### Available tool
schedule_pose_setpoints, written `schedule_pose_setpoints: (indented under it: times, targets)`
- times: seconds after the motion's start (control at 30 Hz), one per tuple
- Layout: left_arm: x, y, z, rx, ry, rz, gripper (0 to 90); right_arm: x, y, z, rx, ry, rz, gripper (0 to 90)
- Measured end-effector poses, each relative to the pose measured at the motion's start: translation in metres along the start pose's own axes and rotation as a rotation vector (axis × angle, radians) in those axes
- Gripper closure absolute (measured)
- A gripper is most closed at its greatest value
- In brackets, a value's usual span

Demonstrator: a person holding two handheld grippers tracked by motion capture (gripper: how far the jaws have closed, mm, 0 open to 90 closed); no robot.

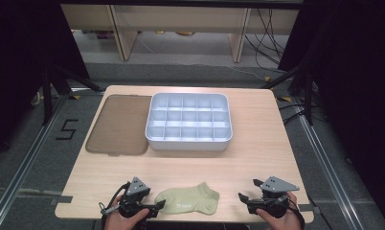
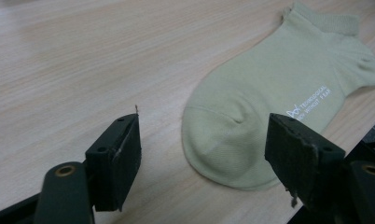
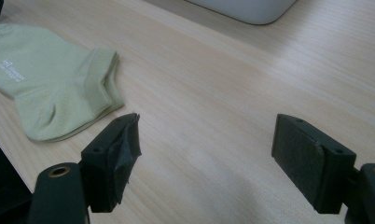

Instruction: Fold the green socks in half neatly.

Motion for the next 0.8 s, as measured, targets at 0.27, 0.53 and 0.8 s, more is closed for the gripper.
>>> schedule_pose_setpoints:
  times: [0.27, 0.53, 0.8]
  targets:
    - [-0.009, -0.007, -0.003, 0.015, -0.053, 0.006, 37.1, 0.001, -0.001, 0.0, -0.004, 0.006, 0.007, 24.0]
    - [-0.013, -0.005, -0.005, 0.021, -0.091, 0.001, 59.8, 0.003, -0.001, 0.0, -0.002, 0.021, 0.018, 25.4]
    - [-0.015, -0.006, 0.002, -0.066, -0.024, 0.0, 78.4, 0.009, -0.001, 0.005, -0.029, 0.046, 0.049, 37.1]
Point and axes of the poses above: each handheld gripper's, and its own axes: y roughly backward along the jaws, z roughly out of its top, x roughly to its left, the point moved 10 cm from there along -y, roughly forward along the jaws, and after that the axes turned 15 degrees about -x, right-handed, at the moved point
